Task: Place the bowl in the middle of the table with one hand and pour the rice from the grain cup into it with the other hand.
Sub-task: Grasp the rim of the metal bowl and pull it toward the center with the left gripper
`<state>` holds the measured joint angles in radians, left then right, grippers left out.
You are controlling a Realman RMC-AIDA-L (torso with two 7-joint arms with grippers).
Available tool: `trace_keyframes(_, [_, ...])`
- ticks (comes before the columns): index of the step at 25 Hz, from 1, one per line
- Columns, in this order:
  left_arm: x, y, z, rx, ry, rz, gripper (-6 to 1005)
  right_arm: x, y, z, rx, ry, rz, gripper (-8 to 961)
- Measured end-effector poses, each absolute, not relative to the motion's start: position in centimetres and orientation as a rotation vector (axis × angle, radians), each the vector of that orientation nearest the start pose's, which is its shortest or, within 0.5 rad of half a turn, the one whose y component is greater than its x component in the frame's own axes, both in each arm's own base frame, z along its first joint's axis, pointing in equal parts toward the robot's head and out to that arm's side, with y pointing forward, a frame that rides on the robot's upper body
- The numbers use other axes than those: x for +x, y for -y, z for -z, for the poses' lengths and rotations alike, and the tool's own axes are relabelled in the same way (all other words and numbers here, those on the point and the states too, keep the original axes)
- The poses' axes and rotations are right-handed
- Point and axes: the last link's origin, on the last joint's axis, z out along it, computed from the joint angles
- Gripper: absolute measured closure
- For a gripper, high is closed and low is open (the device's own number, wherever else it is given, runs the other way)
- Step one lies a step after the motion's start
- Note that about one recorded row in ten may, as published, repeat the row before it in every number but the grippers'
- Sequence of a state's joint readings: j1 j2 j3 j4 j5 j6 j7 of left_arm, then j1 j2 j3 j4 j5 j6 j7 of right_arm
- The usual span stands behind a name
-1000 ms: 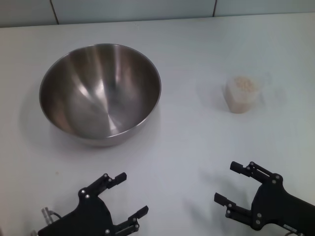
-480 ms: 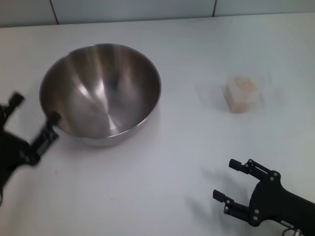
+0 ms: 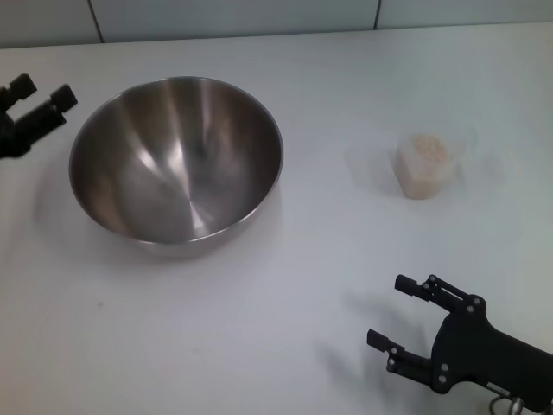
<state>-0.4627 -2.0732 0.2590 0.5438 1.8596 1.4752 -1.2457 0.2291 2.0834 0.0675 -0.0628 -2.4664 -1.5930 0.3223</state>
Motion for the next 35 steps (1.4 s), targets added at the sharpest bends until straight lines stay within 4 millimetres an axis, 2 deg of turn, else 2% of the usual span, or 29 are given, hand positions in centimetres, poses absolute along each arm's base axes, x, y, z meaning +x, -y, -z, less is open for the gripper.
trace_keyframes(5, [-31.1,-35.1,-6.3,-2.167,0.85,0.759,219,33.0,-17.8,7.1,-2.412,-0.316,-0.827,184])
trace_keyframes(9, [-30.6,-35.7,-6.5,-2.204,0.894,0.613,221,33.0,-17.8,7.0,-2.409,-0.316,-0.829,184])
trace_keyframes(12, [-29.5,-35.7,-6.5,-2.245,0.903,0.515,223,33.0,-17.8,7.0,-2.408,-0.315,-0.828,184])
trace_keyframes(18, [-28.4,-35.7,-5.8,-2.31,0.898,0.461,226,33.0,-17.9,7.0,-2.412,-0.312,-0.829,184])
trace_keyframes(35, [-28.7,-36.0,-3.5,-2.355,0.948,0.346,235,33.0,-17.8,7.1,-2.417,-0.313,-0.827,184])
